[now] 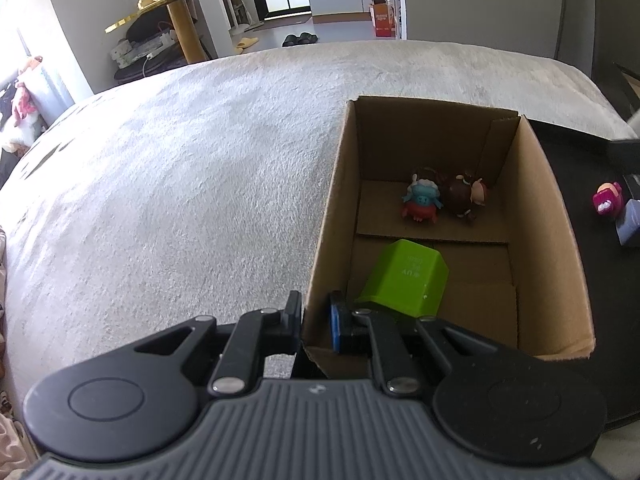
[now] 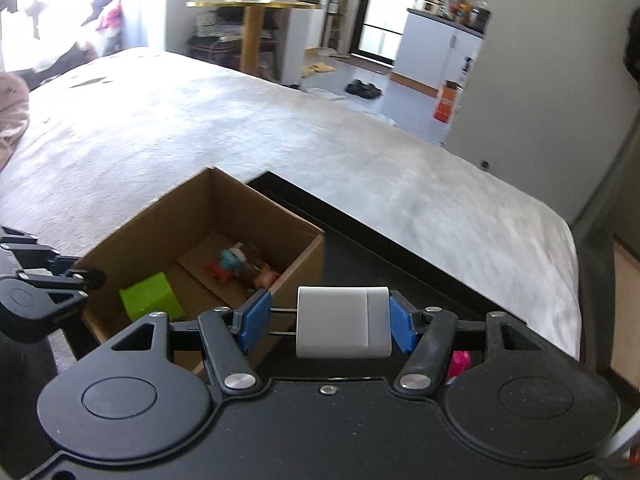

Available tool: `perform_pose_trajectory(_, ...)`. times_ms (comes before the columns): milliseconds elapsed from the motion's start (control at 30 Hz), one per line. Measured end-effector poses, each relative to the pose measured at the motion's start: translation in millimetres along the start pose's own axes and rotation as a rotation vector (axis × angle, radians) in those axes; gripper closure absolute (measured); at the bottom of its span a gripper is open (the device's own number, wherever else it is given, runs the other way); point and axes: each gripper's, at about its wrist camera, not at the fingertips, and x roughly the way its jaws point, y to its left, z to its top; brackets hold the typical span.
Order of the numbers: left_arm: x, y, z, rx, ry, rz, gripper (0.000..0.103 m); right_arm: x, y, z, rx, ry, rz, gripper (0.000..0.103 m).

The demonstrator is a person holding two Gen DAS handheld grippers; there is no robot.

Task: Organize rigid objects
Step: 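Carry the white charger with the right gripper into the box and release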

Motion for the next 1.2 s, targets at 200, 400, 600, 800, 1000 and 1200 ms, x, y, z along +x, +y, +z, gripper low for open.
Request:
perform_pose_trajectory(200, 1, 4, -1, -0.020, 0.000, -0.013, 0.090, 6, 21, 20, -0.093, -0.005, 0.040, 0.042)
perform_pose_trajectory(400, 1, 10, -1, -0.044, 0.001, -0.033, 0.090, 15, 43, 39, -0.214, -0.001, 0.093, 0.042)
perform_pose_trajectory(600, 2, 14, -2, -0.070, -0.001, -0.052, 0.091, 20, 68, 51, -0.357, -0.004, 0.146, 0.042)
perform_pose_trajectory(800, 5, 20, -1, -0.100, 0.007, -0.077, 0.091, 25, 83, 63, -0.459, -0.015, 0.158, 0.042)
perform_pose_trajectory(1000, 8, 24, -1, -0.120, 0.013, -0.093, 0.091, 32, 95, 70, -0.542, -0.016, 0.172, 0.042)
perform_pose_trajectory(1200, 9, 25, -1, -0.127, 0.014, -0.102, 0.091, 39, 104, 74, -0.619, -0.004, 0.190, 0.042)
